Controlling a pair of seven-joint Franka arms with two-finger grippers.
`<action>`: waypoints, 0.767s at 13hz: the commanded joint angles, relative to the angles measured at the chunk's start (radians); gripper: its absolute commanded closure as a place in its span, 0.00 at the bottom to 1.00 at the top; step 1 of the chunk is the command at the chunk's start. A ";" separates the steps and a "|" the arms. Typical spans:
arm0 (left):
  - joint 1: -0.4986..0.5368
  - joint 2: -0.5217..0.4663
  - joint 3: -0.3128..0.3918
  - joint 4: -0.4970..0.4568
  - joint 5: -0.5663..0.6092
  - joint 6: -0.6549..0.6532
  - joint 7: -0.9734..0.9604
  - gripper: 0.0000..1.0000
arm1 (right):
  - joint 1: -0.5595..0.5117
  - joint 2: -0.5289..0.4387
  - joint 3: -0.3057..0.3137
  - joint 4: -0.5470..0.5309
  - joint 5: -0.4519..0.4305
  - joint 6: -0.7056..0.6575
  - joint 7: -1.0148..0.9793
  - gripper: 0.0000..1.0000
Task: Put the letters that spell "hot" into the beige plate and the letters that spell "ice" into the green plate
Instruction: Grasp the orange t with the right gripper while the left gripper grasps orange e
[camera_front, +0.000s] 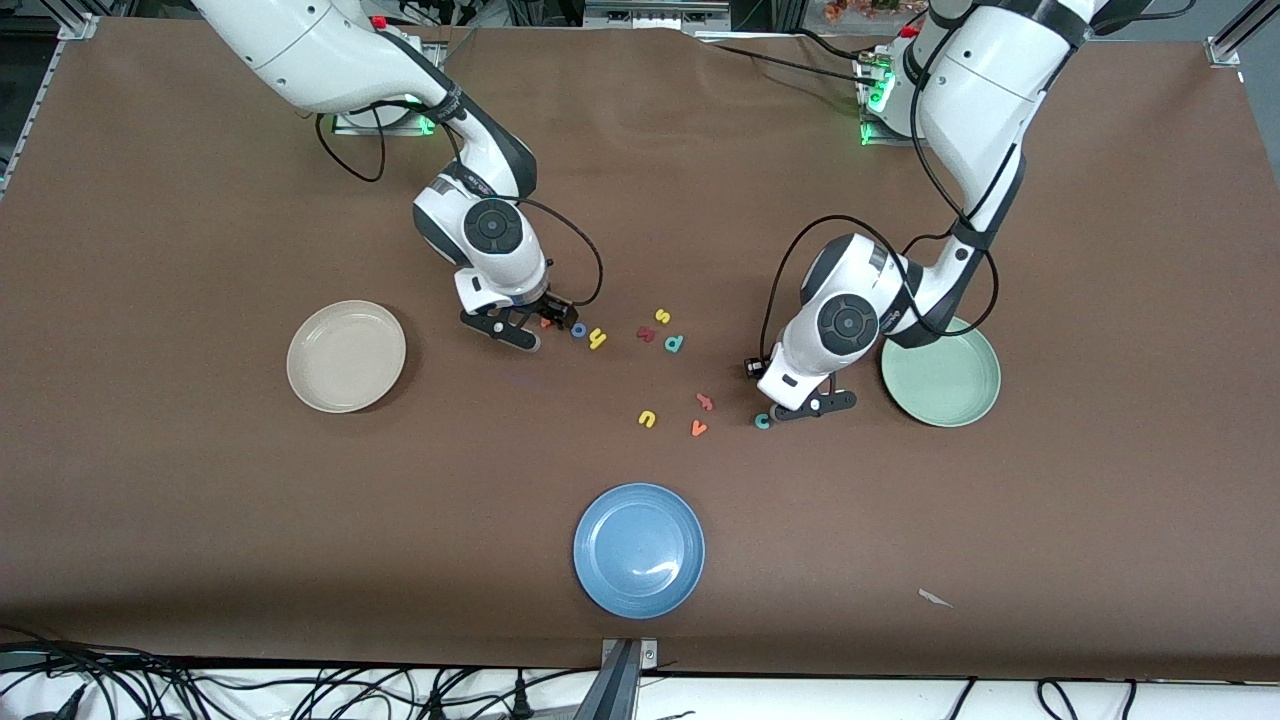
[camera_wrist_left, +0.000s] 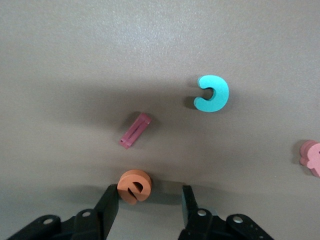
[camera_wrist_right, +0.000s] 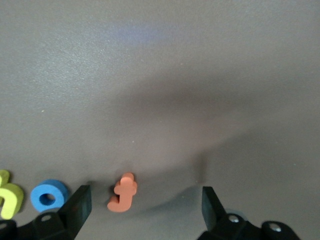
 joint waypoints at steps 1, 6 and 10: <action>-0.003 -0.018 0.013 -0.018 -0.007 0.003 0.007 0.47 | 0.012 0.017 -0.010 0.009 -0.030 0.016 0.033 0.05; -0.001 -0.015 0.018 -0.016 -0.007 0.003 0.015 0.57 | 0.014 0.024 -0.009 0.009 -0.032 0.016 0.035 0.31; -0.003 -0.005 0.019 -0.016 -0.004 0.003 0.015 0.81 | 0.026 0.024 -0.009 0.011 -0.032 0.018 0.038 0.67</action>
